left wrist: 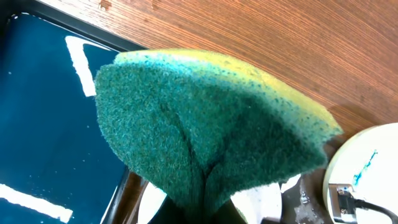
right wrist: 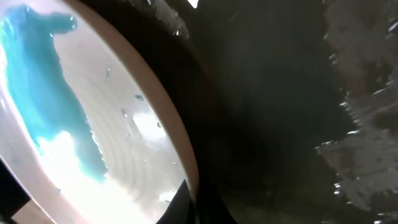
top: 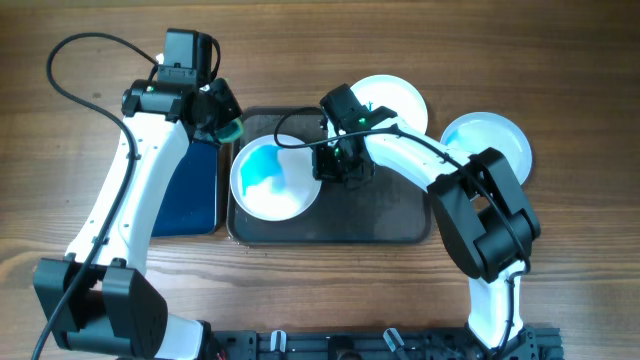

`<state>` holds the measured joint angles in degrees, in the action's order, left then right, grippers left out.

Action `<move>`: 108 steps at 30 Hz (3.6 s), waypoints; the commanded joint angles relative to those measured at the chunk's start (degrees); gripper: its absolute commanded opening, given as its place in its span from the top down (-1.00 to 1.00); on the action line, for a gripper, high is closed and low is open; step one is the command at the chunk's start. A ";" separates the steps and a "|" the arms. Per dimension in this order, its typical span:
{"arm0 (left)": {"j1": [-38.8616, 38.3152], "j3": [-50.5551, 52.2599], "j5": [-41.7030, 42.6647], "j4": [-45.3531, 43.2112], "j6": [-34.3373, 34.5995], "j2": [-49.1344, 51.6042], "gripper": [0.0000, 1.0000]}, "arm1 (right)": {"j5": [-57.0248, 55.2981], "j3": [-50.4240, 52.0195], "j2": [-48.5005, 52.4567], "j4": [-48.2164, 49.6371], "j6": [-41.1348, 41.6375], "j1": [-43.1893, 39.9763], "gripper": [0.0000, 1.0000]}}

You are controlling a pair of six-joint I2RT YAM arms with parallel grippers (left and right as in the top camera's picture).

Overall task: Clean dirty plates on tray and stack at the side
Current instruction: 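Lift the sponge away with the left gripper toward the blue tray, then lift the second plate with the right gripper and stack it right of tray, then grasp the last stained plate with the right gripper and slide it to tray center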

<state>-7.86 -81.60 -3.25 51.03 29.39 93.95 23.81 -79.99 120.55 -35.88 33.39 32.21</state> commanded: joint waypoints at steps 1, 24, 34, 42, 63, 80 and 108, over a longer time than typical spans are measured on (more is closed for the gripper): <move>0.37 -0.48 -1.57 -0.31 -0.85 -0.20 0.92 | 0.87 0.48 -2.21 -1.46 -0.74 0.50 0.91; 0.37 -0.48 -1.55 -0.11 -0.68 -0.20 0.92 | -101.31 0.48 -27.04 -11.13 -16.83 27.47 0.91; 0.37 -0.48 0.42 0.81 -0.63 -0.20 0.92 | -96.19 0.48 -27.04 -10.56 -16.65 29.70 0.91; 0.37 -0.48 0.39 1.81 -0.50 -0.20 0.92 | -51.78 0.46 -27.12 -11.32 -4.90 16.09 0.91; 0.31 -0.48 0.42 1.75 -0.46 -0.20 0.92 | -18.05 4.85 -31.39 -18.86 -1.68 -50.60 0.91; 0.20 -0.48 0.83 -0.68 -0.44 -0.20 0.92 | -23.41 15.30 -24.61 -11.32 -0.92 -52.13 0.46; -2.97 -0.48 7.87 -3.69 -0.48 6.05 0.92 | -10.08 -7.26 -4.79 -17.14 -10.62 -26.16 0.50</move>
<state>-10.81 -81.60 4.23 47.53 29.39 99.50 15.18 -88.33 114.50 -53.49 17.78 5.23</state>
